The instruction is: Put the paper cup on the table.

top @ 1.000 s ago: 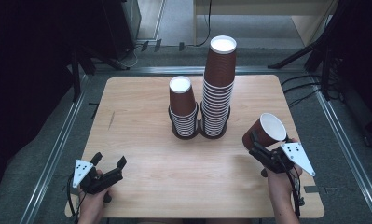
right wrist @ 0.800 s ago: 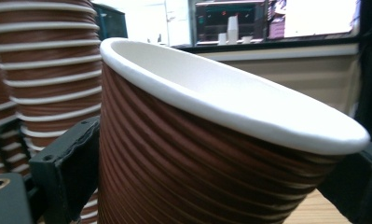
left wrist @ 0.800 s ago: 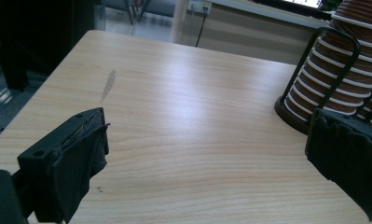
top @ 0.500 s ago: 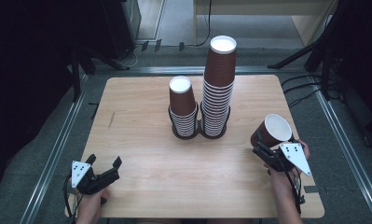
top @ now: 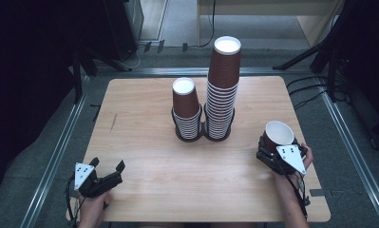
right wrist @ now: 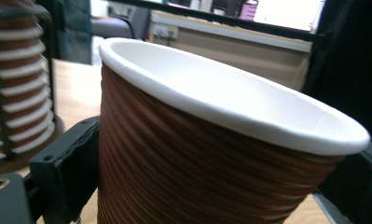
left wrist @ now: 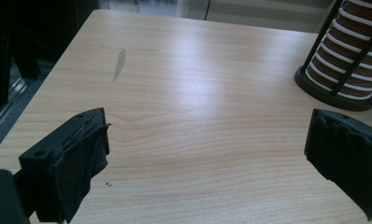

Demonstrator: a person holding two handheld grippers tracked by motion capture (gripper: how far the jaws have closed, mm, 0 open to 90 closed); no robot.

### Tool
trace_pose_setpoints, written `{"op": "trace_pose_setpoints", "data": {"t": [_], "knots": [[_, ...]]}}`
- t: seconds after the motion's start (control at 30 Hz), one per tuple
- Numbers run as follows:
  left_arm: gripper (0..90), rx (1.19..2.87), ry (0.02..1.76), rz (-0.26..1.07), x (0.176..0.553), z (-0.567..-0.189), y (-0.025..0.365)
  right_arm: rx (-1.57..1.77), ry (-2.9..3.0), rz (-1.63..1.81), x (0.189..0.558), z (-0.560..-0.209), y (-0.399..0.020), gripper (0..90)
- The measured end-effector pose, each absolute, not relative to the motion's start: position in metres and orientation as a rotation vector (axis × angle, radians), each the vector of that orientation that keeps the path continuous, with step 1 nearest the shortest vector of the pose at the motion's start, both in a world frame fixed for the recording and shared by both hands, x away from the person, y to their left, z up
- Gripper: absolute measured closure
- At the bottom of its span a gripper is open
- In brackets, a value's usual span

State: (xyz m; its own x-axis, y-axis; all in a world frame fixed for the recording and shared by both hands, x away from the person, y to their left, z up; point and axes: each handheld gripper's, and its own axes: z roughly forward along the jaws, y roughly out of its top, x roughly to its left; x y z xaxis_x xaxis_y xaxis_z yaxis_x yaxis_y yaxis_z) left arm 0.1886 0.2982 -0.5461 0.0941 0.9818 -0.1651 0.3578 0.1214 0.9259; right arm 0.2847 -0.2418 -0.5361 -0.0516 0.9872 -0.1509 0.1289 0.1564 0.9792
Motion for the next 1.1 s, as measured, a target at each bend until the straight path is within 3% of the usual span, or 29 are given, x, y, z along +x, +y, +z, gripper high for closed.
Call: {"op": "trace_pose_setpoints", "data": {"t": [1.1], "knots": [[0.1, 1.415, 1.441, 0.824, 0.189, -0.547, 0.297, 1.119, 1.478, 0.963, 0.285, -0.548, -0.236, 4.0]]}}
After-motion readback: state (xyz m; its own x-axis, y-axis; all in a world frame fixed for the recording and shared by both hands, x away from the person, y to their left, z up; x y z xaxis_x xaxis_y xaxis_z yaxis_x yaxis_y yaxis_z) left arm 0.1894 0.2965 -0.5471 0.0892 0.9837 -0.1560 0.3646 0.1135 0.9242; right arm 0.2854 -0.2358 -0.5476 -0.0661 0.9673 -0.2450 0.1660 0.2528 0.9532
